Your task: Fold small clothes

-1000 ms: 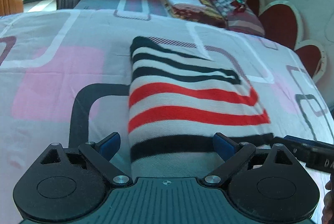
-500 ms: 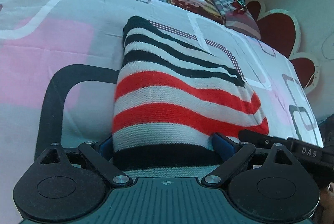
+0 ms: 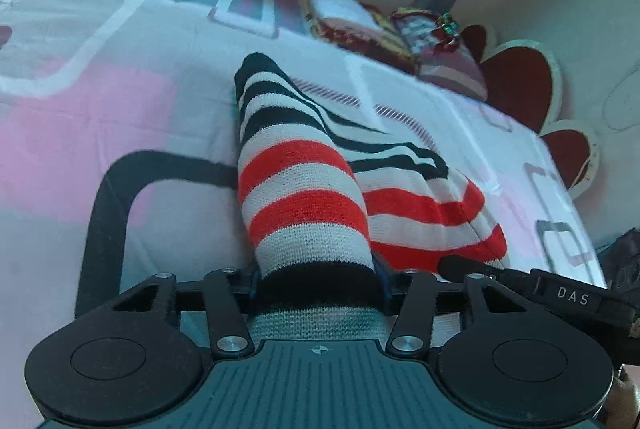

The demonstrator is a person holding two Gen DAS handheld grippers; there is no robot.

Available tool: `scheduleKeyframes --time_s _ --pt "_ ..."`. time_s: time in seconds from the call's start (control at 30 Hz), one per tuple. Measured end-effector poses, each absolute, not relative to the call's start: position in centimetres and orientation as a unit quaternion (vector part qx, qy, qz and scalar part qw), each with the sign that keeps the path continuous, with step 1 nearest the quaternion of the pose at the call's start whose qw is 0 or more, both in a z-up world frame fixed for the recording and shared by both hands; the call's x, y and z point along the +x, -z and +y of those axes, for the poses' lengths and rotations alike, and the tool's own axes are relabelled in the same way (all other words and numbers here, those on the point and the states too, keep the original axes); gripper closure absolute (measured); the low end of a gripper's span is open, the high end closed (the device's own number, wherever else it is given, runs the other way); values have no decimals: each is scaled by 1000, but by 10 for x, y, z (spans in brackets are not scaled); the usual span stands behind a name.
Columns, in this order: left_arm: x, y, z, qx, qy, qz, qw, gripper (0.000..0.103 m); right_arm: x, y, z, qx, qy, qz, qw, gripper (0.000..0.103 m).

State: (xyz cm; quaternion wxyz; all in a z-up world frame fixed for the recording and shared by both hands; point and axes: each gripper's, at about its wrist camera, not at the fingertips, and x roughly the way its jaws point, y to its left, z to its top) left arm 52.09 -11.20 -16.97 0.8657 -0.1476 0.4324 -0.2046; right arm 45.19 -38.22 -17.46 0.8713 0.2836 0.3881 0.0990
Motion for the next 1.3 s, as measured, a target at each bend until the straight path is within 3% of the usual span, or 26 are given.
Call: scheduleKeyframes --time_s 0.23,0.5,0.73,0.97,1.03,1.07,1.1,1.2,1.3 --pt "519 133 -66 -156 196 406 879 53 443 139 -352 280 -128 350 884 71" --pt "522 109 48 -148 158 379 900 53 462 114 -266 280 -175 334 883 71" --pt "548 131 147 -142 129 376 906 53 487 128 -164 287 -193 337 876 71" --pt "592 181 199 -132 114 385 906 52 522 155 -96 269 -178 351 879 72" --pt "600 201 206 -133 110 393 903 41 531 167 -86 259 -166 362 880 70" --pt "600 207 210 -134 105 383 908 28 533 173 -82 253 -155 369 881 70" --pt "597 209 208 -129 101 380 910 22 534 179 -80 244 -140 373 884 67" --pt "597 207 212 -135 100 384 908 22 529 189 -81 250 -127 374 884 59" --pt "580 191 216 -116 93 370 917 22 526 177 -76 224 -115 374 893 59"
